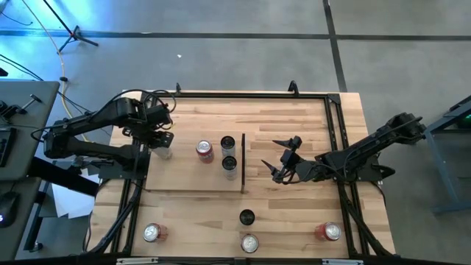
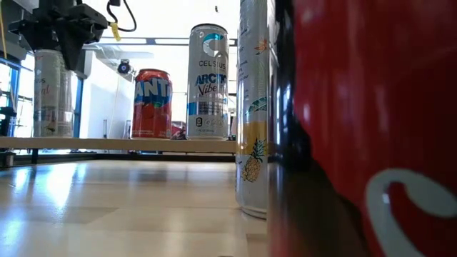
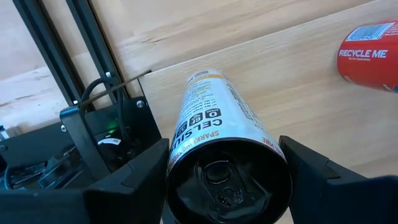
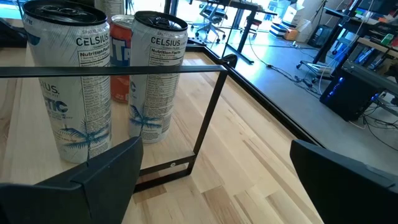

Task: Place canned beverage on shelf
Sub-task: Put the top white yellow soda can on the shelf

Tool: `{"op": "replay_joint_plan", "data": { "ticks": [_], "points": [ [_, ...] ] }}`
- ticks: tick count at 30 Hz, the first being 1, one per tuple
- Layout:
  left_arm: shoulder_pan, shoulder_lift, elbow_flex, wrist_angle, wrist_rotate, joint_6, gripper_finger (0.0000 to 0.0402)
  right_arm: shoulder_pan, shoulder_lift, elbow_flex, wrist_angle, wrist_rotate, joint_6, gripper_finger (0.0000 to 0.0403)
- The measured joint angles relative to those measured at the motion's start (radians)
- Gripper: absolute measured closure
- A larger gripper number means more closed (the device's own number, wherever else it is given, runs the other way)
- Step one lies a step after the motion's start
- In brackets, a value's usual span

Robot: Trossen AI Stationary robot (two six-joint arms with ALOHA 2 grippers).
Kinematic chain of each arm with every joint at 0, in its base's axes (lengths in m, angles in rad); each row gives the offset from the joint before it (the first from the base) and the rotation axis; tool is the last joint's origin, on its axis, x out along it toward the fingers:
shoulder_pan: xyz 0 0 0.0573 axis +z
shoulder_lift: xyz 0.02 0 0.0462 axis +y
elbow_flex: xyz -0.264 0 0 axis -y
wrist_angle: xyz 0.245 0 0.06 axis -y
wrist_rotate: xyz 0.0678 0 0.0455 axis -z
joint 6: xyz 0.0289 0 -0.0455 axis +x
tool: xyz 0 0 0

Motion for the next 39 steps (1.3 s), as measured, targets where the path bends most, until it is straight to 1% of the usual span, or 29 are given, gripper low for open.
{"op": "replay_joint_plan", "data": {
  "ticks": [7,14,19,26,34,39],
  "points": [
    [0.0,-0.004,0.001,-0.001,0.002,0.007,0.0182,0.0,0.0,0.0,0.0,0.0,0.0,0.0009],
    [0.0,0.0,0.03,-0.009,-0.01,0.019,0.0163,0.0,0.0,0.0,0.0,0.0,0.0,0.0009],
    [0.0,-0.001,0.032,-0.006,-0.011,0.02,0.016,0.0,0.0,0.0,0.0,0.0,0.0,0.0009],
    [0.0,-0.002,0.033,-0.005,0.024,0.035,0.0157,0.0,0.0,0.0,0.0,0.0,0.0,0.0009],
    [0.0,-0.003,0.035,-0.003,0.014,0.053,0.013,0.0,0.0,0.0,0.0,0.0,0.0,0.0009],
    [0.0,-0.003,0.036,-0.003,-0.005,0.054,0.0126,0.0,0.0,0.0,0.0,0.0,0.0,0.0009]
  ]
}}
